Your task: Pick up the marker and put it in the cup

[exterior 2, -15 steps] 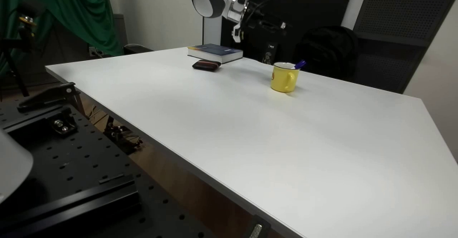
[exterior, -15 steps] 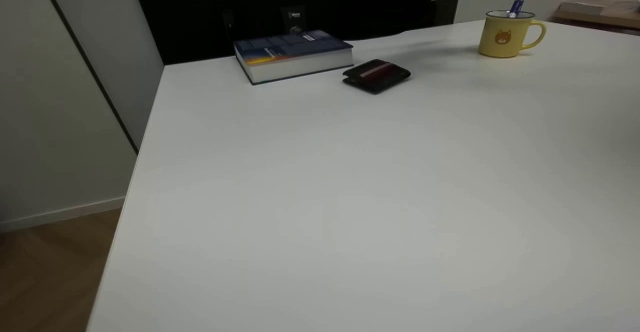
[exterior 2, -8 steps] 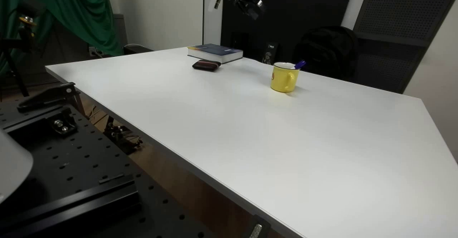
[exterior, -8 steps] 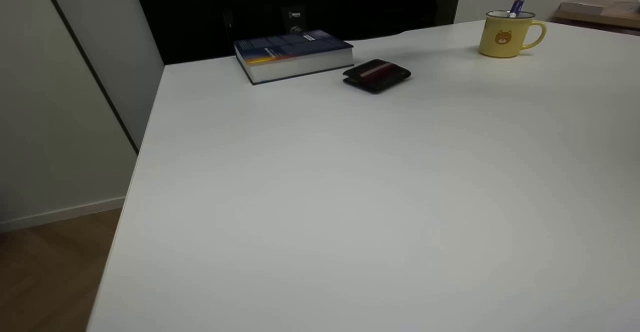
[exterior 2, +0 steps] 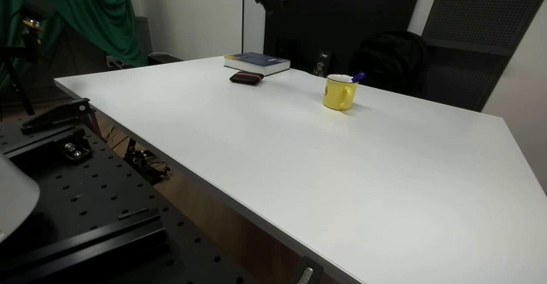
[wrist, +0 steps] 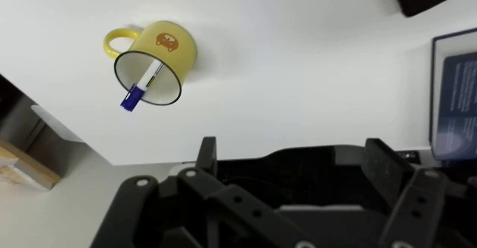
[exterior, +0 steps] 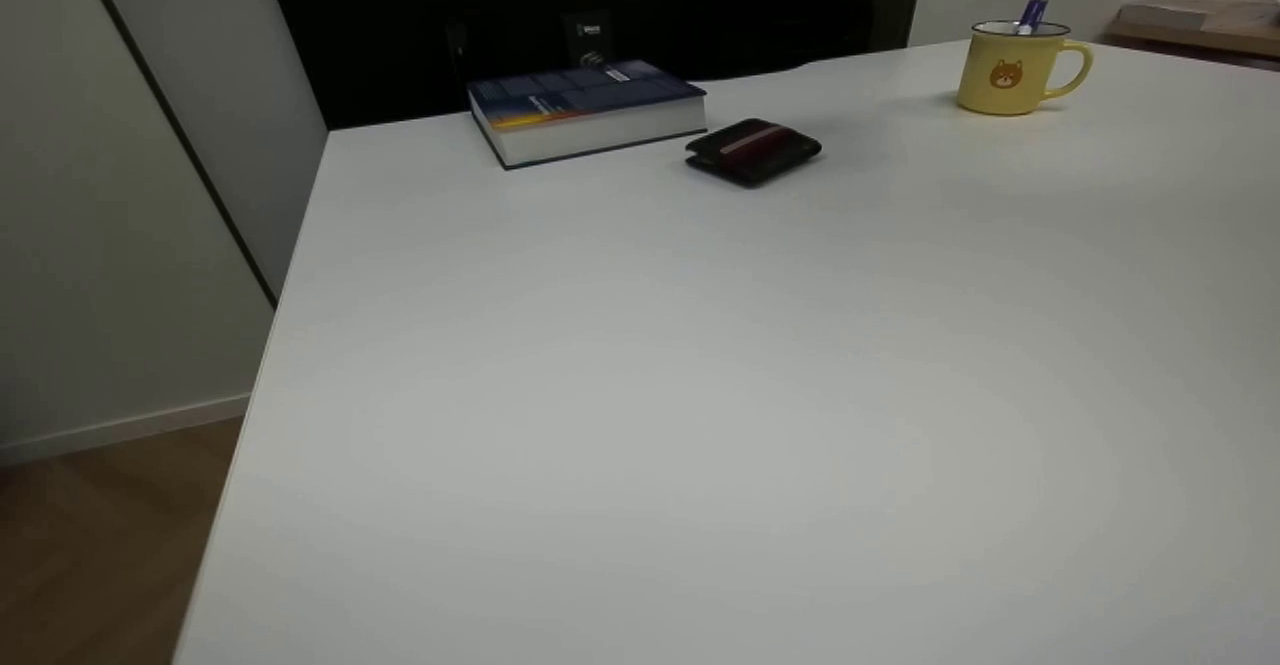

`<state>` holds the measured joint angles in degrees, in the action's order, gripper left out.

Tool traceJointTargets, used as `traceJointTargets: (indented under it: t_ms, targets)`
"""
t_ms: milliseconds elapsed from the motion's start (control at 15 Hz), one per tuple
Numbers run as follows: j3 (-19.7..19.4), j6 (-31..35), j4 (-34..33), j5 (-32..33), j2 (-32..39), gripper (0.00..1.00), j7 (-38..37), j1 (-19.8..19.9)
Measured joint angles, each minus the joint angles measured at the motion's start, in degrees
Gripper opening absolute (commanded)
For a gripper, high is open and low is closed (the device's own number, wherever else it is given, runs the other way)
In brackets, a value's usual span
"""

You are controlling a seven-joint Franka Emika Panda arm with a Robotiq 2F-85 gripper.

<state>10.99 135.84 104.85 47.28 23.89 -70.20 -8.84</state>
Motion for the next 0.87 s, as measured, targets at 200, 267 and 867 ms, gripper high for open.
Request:
traceJointTargets:
  t_ms: [200, 267, 867]
  targets:
    - [0.2, 1.4, 3.7, -13.9, -2.8, 1.00, 14.2, 0.2]
    - [0.4, 1.0, 4.6, -18.7, -3.5, 1.00, 19.1, 0.2]
    - [0.0, -23.6, 4.0, -45.3, -5.6, 1.00, 48.4, -0.3]
